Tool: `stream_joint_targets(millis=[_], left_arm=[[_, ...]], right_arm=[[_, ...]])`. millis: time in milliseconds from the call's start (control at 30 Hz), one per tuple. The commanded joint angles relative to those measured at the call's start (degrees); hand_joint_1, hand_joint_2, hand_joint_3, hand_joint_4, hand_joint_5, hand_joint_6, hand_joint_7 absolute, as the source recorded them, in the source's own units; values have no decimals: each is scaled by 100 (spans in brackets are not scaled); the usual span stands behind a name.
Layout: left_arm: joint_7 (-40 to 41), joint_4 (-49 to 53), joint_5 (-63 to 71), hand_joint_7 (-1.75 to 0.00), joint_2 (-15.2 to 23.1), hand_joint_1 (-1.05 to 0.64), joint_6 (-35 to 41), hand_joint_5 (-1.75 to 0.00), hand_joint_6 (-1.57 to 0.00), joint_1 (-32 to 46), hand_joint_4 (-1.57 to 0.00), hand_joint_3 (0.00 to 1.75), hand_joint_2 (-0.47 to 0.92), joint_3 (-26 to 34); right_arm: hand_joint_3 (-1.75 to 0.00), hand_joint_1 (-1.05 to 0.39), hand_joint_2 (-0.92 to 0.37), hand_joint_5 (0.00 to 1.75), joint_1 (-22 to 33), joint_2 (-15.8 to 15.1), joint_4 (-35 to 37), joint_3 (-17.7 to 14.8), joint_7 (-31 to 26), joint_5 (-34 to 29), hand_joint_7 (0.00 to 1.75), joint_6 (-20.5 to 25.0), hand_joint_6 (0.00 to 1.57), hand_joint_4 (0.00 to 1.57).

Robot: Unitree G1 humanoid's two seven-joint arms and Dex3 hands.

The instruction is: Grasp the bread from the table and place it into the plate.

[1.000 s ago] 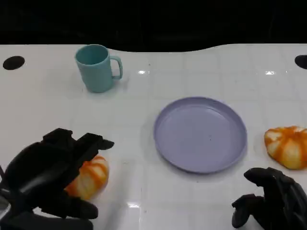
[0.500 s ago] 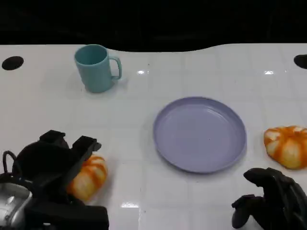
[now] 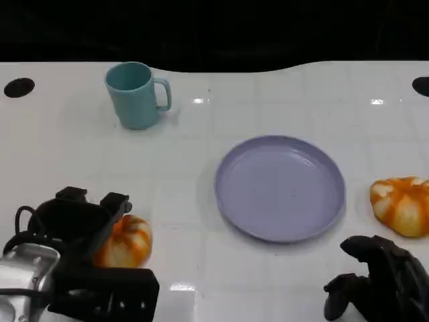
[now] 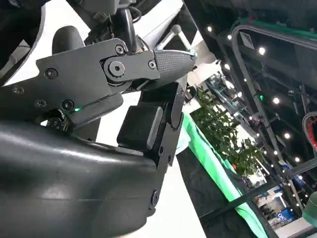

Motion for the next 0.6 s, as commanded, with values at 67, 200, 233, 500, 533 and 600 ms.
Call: stream_joint_targets(millis=[67, 200, 233, 500, 533, 600], left_arm=[[12, 436, -56, -81, 17, -91, 128, -127, 0, -230, 0, 1, 81, -217], [28, 778, -82, -93, -29, -87, 175, -137, 0, -390, 0, 1, 81, -388], [28, 852, -99, -102, -40, -82, 181, -147, 0, -427, 0, 1, 81, -420], [1050, 1753, -482, -100, -128, -51, -256, -160, -73, -637, -93, 32, 69, -527], [1202, 1882, -501, -100, -136, -44, -307, -160, -89, -671, -105, 105, 37, -552], [1501, 2195, -511, -112, -161, -39, -389, -165, -99, -763, -112, 150, 20, -615]], right_arm=[[-32, -60, -92, 61, 25, -71, -42, -43, 19, 58, 23, -20, 157, 157], [-32, -60, -92, 61, 40, -66, -72, -39, -13, 48, 23, -16, 157, 157], [-31, -60, -92, 61, 41, -62, -72, -41, -15, 52, 24, -17, 157, 157], [-31, -61, -92, 62, 47, -51, -87, -33, -28, 30, 24, -47, 157, 157], [-31, -61, -92, 62, 50, -50, -92, -33, -32, 34, 24, -40, 157, 157], [-31, -61, -92, 62, 48, -50, -79, -38, -14, 45, 24, -43, 157, 157]])
